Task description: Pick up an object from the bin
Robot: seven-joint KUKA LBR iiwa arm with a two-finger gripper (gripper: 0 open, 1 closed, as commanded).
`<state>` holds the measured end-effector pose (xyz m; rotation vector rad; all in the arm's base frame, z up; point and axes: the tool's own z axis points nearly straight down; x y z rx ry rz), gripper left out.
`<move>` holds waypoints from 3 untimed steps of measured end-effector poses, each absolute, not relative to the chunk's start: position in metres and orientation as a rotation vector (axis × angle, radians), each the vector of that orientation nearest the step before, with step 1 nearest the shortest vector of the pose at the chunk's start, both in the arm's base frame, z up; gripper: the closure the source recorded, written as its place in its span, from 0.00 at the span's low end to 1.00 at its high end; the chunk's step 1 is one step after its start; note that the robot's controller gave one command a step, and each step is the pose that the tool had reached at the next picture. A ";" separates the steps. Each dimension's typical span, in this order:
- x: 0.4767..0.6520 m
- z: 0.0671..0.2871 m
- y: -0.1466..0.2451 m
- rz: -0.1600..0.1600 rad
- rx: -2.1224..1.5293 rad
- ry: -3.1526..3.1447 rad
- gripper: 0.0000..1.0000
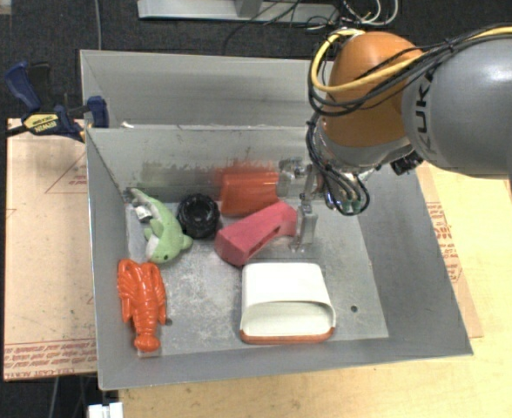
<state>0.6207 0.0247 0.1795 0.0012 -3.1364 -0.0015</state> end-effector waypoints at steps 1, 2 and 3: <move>0.622 0.185 0.025 -0.002 0.000 -3.143 0.00; 0.622 0.104 0.022 -0.003 0.160 -3.142 0.00; 0.641 0.088 0.059 -0.008 0.427 -3.128 1.00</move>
Offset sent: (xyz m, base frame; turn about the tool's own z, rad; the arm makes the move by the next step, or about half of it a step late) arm -0.0016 -0.0043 -0.0986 -0.1287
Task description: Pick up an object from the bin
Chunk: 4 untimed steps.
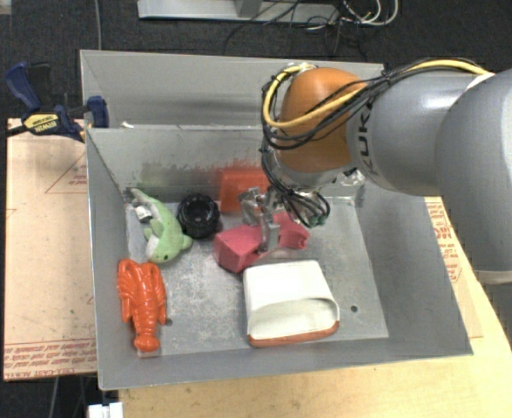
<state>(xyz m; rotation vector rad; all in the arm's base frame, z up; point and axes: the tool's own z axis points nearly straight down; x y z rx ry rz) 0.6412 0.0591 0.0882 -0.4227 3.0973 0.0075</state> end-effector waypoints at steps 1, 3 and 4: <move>0.641 0.089 0.059 0.008 -0.422 3.097 1.00; 0.650 0.249 0.033 0.010 -0.398 3.095 0.00; 0.650 0.249 0.033 0.010 -0.397 3.095 0.00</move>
Offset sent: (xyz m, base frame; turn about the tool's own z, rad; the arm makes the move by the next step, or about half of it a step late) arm -0.0042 0.0020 0.1539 -0.0335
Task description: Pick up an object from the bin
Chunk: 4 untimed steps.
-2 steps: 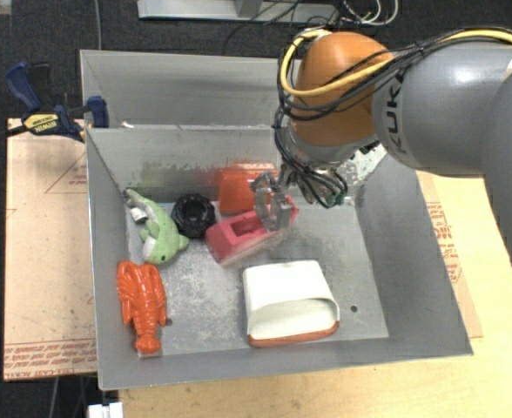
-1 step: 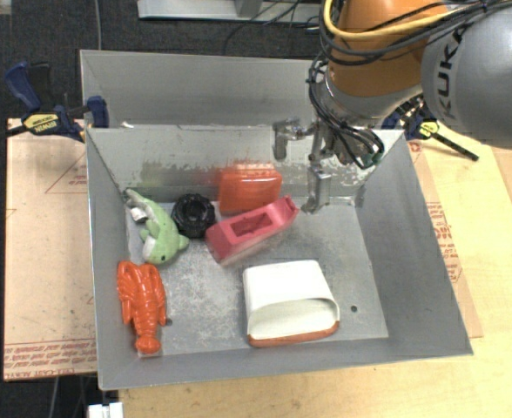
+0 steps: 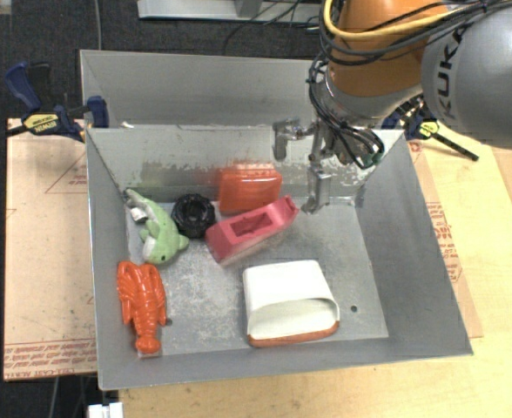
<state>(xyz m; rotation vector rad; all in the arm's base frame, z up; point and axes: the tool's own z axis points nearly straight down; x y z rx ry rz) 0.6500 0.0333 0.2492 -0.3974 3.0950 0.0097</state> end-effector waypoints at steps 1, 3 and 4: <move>0.585 0.166 0.029 0.010 -0.515 3.075 0.00; 0.641 0.087 0.070 0.017 -0.623 3.065 0.00; 0.645 0.080 0.058 0.003 -1.213 2.861 1.00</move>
Offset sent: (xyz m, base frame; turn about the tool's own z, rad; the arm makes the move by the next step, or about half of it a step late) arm -0.0461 0.0084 -0.1047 -0.0375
